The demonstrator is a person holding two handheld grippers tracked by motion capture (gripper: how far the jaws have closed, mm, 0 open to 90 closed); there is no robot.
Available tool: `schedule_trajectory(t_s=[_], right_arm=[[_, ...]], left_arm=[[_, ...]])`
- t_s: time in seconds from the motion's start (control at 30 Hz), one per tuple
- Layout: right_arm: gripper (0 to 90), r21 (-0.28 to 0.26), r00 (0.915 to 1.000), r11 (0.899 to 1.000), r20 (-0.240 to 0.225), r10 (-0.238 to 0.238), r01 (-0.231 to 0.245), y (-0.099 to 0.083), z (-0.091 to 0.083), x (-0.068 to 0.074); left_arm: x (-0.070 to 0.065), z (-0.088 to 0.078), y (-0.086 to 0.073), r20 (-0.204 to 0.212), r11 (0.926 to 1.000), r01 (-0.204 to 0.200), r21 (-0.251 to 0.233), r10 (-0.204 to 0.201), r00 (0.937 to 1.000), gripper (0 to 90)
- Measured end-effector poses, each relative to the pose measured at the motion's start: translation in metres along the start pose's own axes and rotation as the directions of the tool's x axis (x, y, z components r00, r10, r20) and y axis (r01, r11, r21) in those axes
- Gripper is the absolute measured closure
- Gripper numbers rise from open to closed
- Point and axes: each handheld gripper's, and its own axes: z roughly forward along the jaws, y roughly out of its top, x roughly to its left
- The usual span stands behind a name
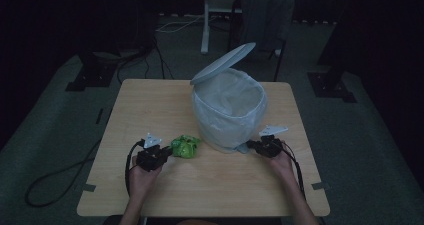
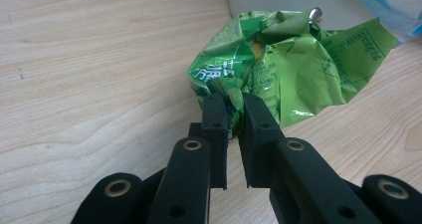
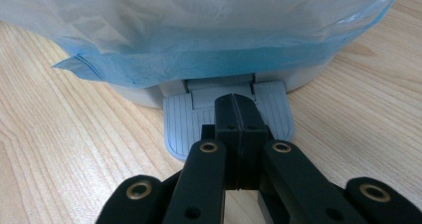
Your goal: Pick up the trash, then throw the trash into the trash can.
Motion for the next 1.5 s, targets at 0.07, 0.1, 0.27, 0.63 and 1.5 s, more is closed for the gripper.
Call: schedule_trajectory(t_s=[0.07,0.1,0.27,0.63,1.5], right_arm=[[90.0,0.000,1.0000,1.000,-0.001,0.001,-0.001,0.000,0.000,0.000],[90.0,0.000,1.0000,1.000,-0.001,0.001,-0.001,0.000,0.000,0.000],[90.0,0.000,1.0000,1.000,-0.001,0.001,-0.001,0.000,0.000,0.000],[90.0,-0.001,1.0000,1.000,-0.002,0.002,-0.002,0.000,0.000,0.000],[90.0,0.000,1.0000,1.000,0.000,0.002,-0.002,0.000,0.000,0.000]], left_arm=[[0.000,-0.003,0.001,-0.002,1.0000,0.005,-0.008,-0.005,1.0000,82.4],[0.000,-0.004,0.002,-0.002,0.9999,0.008,-0.014,-0.008,1.0000,82.4],[0.001,-0.011,0.005,-0.007,0.9995,0.007,-0.032,-0.007,1.0000,82.4],[0.001,-0.023,0.009,-0.011,0.9982,0.003,-0.059,-0.004,0.9999,82.4],[0.000,-0.050,0.021,0.046,0.9939,-0.018,-0.109,0.023,0.9987,82.5]])
